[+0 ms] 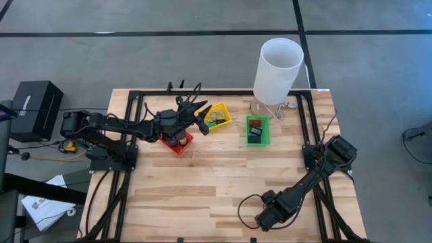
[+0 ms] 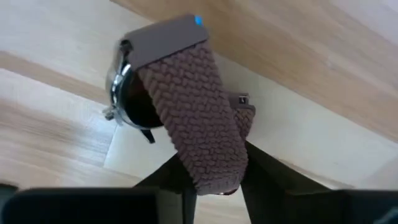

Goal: Pick & Place Office items
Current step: Put the brown watch into the yellow basket

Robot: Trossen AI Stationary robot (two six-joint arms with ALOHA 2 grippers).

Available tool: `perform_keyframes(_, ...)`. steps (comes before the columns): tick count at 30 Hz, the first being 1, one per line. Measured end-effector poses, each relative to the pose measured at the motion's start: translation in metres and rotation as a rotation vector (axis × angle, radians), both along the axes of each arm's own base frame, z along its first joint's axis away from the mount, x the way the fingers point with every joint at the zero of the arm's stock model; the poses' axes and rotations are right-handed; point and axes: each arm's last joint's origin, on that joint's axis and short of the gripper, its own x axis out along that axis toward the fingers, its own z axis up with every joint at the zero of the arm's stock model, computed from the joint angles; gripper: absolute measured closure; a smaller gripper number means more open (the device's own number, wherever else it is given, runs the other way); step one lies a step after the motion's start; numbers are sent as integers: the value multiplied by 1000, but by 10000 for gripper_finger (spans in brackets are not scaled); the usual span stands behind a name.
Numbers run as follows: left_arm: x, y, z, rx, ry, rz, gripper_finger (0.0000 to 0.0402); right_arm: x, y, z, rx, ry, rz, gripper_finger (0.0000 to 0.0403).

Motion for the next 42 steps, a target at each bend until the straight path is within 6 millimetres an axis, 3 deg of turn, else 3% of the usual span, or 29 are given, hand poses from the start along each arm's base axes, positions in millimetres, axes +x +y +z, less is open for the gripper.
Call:
perform_keyframes(16,0,0,0,0,0,0,291,-1,-2,2,3,-20,122,333)
perform_keyframes(24,0,0,0,0,0,0,291,-7,-9,19,-96,-119,195,341)
perform_keyframes(31,0,0,0,0,0,0,291,-9,-12,31,-104,-158,225,393)
perform_keyframes(42,0,0,-1,-1,7,0,291,-9,-12,35,-94,-180,303,398)
